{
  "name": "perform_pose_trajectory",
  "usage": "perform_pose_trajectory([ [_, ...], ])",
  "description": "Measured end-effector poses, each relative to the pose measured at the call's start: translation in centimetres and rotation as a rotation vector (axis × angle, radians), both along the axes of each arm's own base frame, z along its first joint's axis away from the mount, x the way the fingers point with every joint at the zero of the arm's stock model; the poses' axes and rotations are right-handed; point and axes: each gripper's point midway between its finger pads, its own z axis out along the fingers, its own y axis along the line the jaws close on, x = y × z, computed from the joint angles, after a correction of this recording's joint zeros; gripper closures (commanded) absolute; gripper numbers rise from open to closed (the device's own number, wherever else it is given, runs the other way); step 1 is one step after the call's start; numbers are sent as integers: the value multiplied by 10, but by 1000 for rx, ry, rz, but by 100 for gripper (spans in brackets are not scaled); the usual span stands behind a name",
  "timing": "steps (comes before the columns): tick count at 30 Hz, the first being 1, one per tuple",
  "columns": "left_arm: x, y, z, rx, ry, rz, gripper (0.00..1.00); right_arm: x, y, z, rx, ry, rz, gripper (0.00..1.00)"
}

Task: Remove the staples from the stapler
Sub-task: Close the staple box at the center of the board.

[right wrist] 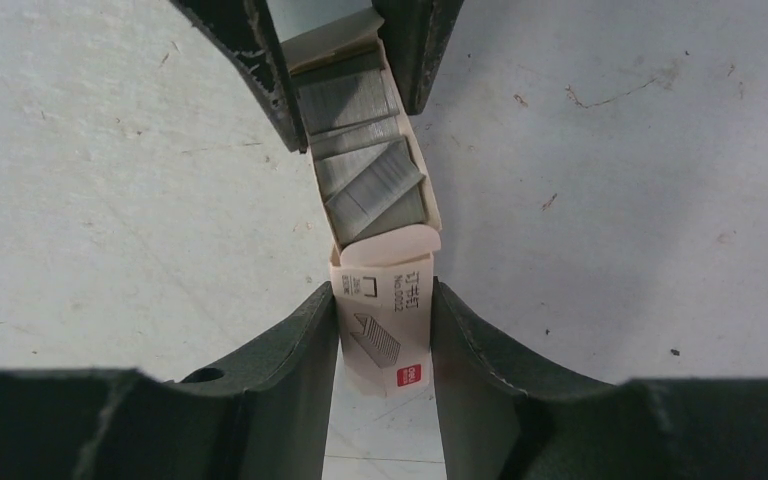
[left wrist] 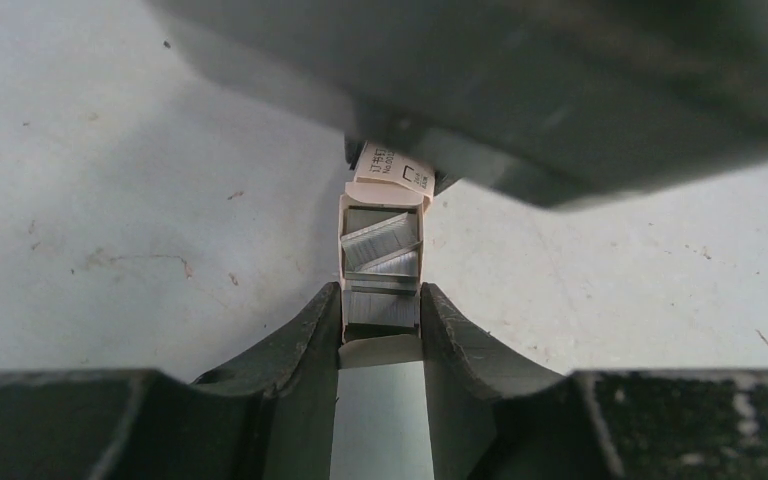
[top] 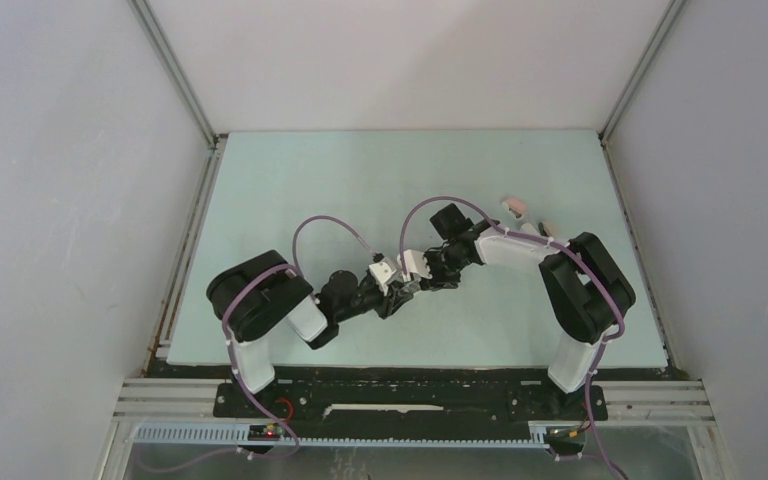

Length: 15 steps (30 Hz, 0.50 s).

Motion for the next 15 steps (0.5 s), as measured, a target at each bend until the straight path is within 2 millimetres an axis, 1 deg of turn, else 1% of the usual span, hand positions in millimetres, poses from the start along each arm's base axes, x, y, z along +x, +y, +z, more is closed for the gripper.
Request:
perform_pose_trajectory([
  [4,-1,-3,3,-11,-12,-9,62,0,0,0,1,1,-1,53],
  [5,-1,-3,2,-12,-13,-9,63,0,0,0,1,1,-2,53],
  [6,-2,-3,-3,-5,-5,-12,62,0,0,0,1,2,-5,54],
  [15,-4,-4,-6,-1,-8,-24,62,-1,0,0,1,5,-7,56],
])
